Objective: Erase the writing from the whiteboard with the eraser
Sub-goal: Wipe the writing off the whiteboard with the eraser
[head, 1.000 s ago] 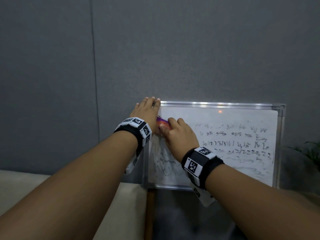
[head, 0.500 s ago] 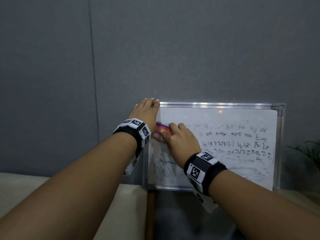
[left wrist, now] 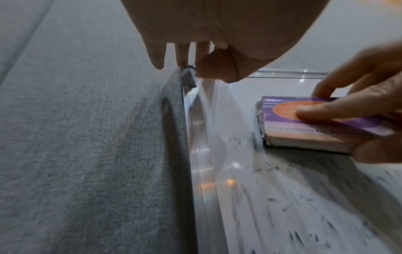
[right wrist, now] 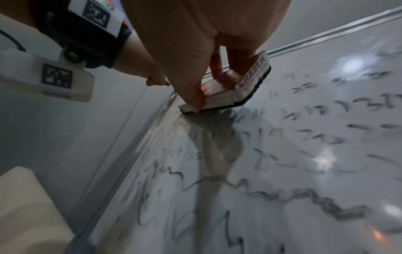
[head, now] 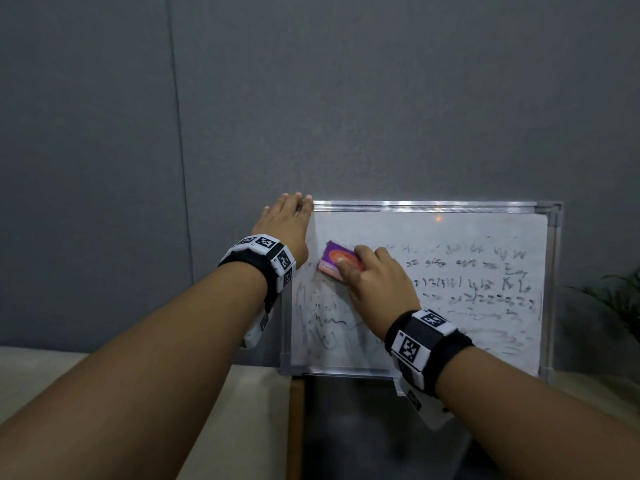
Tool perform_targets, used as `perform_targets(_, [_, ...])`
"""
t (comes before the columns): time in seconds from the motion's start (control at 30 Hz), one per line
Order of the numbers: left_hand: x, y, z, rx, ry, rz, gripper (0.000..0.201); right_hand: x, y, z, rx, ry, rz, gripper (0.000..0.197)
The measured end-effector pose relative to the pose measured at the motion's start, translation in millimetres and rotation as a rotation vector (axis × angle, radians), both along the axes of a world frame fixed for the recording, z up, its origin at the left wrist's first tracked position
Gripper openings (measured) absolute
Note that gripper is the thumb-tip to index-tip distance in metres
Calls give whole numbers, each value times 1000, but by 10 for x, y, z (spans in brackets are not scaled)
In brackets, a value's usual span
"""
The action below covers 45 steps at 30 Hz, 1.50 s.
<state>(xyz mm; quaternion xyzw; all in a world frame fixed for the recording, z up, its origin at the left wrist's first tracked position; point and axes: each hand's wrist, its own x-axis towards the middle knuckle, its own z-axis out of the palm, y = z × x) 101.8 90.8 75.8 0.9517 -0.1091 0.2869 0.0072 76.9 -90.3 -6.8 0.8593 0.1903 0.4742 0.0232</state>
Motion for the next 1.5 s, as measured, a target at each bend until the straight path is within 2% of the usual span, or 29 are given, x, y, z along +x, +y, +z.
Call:
perform_targets(0.17, [-5, -13, -10, -6, -9, 6, 94, 1, -12, 111, 80, 24, 17, 45])
perform_targets(0.37, [-14, -13, 0, 0, -6, 16, 94, -51, -44, -40, 42, 45, 20, 41])
perform_targets(0.57, [-11, -27, -7, 0, -1, 18, 95, -53, -123, 119, 116, 51, 24, 43])
perform_targets(0.77, [-27, -17, -1, -1, 4, 25, 95, -127, -145, -39, 41, 69, 25, 36])
perform_targets(1.0, [18, -34, -7, 10, -2, 34, 96, -74, -268, 65, 156, 72, 7, 41])
perform_targets(1.23, [23, -35, 5, 41, -10, 49, 97, -125, -259, -87, 101, 42, 31, 42])
perform_targets(1.5, [3, -110, 9, 53, -18, 94, 95, -109, -443, 69, 159, 40, -3, 45])
